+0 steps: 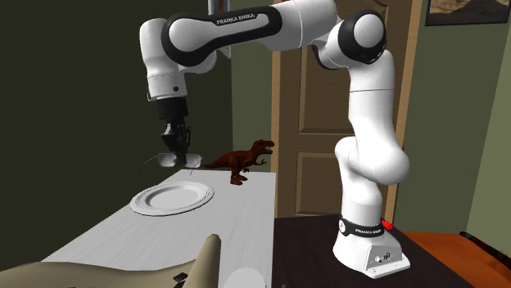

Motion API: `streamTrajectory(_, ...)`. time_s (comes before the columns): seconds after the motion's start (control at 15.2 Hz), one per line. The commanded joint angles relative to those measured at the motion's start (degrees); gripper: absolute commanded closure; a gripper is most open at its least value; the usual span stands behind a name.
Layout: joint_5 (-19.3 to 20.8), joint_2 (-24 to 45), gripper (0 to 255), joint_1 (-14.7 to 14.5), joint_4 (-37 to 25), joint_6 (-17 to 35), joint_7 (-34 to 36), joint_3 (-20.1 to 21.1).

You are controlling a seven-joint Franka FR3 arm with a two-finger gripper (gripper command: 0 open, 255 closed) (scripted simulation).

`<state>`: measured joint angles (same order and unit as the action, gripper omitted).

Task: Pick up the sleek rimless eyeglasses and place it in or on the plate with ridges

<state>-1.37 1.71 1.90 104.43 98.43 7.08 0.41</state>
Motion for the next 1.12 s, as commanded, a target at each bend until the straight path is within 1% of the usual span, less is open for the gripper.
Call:
streamTrajectory(0.0, 0.0, 0.2, 255, 0.0, 1.07, 1.3, -0.04, 0.0)
streamTrajectory(0.73, -0.04, 1.86, 255, -0.02, 7.45, 9.34, -0.2, 0.02)
streamTrajectory(1.06, -0.04, 1.86, 255, -0.02, 7.45, 9.34, -0.2, 0.02)
